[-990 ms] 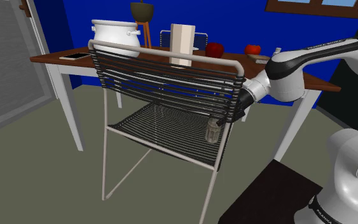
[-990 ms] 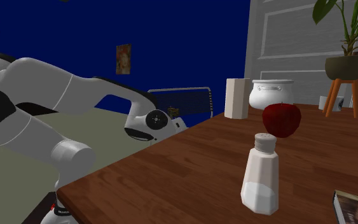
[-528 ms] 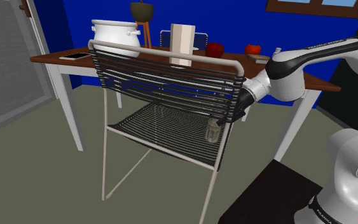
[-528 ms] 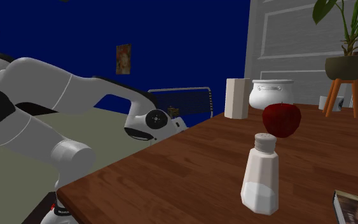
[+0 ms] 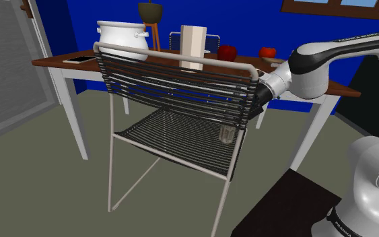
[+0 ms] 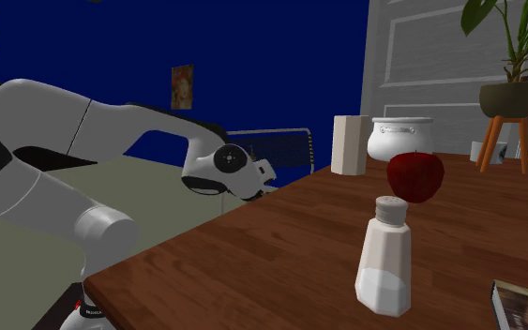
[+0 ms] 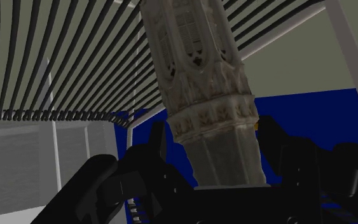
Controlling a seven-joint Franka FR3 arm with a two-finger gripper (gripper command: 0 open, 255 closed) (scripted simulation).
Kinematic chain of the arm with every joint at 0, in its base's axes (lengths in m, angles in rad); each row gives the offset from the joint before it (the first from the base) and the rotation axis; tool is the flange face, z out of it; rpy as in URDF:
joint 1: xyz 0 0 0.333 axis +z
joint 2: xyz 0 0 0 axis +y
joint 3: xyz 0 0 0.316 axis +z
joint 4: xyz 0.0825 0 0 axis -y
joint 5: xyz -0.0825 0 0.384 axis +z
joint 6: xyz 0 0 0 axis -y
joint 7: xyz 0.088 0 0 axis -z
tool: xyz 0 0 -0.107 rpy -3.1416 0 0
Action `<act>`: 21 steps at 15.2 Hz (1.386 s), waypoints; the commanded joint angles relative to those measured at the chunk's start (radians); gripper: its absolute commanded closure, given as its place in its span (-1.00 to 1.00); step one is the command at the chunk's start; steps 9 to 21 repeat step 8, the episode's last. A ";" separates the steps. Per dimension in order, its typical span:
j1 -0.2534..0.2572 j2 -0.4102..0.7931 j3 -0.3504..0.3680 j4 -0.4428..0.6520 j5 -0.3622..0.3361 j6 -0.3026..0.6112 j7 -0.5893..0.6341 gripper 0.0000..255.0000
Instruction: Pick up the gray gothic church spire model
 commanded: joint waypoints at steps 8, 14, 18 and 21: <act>-0.042 -0.021 0.070 0.054 -0.027 -0.071 0.086 1.00; -0.042 -0.021 0.070 0.054 -0.027 -0.071 0.086 1.00; -0.042 -0.021 0.070 0.054 -0.027 -0.071 0.086 1.00; -0.042 -0.021 0.070 0.054 -0.027 -0.071 0.086 1.00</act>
